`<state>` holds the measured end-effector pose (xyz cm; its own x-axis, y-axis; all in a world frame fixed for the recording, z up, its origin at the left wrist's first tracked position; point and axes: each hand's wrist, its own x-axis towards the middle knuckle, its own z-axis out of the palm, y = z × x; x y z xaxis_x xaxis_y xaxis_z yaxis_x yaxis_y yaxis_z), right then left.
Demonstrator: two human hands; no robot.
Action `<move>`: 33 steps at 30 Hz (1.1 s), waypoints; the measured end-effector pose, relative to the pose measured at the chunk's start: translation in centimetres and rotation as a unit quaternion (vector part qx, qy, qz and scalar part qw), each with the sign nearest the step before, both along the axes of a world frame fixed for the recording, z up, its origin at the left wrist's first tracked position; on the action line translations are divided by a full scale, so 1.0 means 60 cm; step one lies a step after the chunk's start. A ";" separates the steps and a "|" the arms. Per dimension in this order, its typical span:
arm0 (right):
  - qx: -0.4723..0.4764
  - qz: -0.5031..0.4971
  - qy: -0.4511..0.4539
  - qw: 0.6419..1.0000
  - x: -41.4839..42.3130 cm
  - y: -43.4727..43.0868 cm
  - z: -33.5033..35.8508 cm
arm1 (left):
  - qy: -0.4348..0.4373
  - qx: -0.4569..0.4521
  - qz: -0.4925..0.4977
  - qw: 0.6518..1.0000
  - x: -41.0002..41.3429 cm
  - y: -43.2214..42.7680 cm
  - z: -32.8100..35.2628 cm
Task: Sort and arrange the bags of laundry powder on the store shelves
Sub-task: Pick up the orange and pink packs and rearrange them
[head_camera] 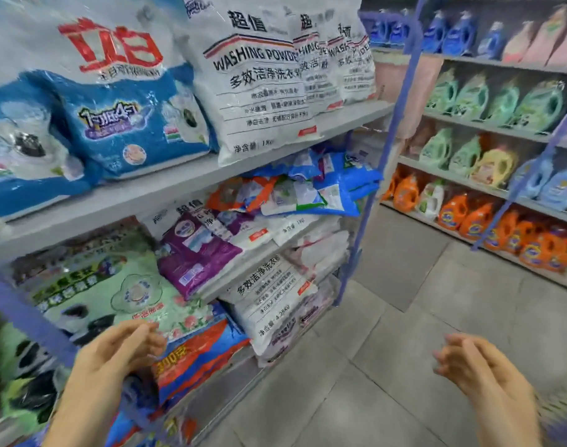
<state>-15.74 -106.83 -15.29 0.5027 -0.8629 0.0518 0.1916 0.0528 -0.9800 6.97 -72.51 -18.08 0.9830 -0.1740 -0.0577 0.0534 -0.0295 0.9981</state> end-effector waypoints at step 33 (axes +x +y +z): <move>-0.725 0.493 0.094 0.472 0.701 0.147 -0.176 | 0.032 0.014 0.434 0.900 -0.033 -0.156 0.060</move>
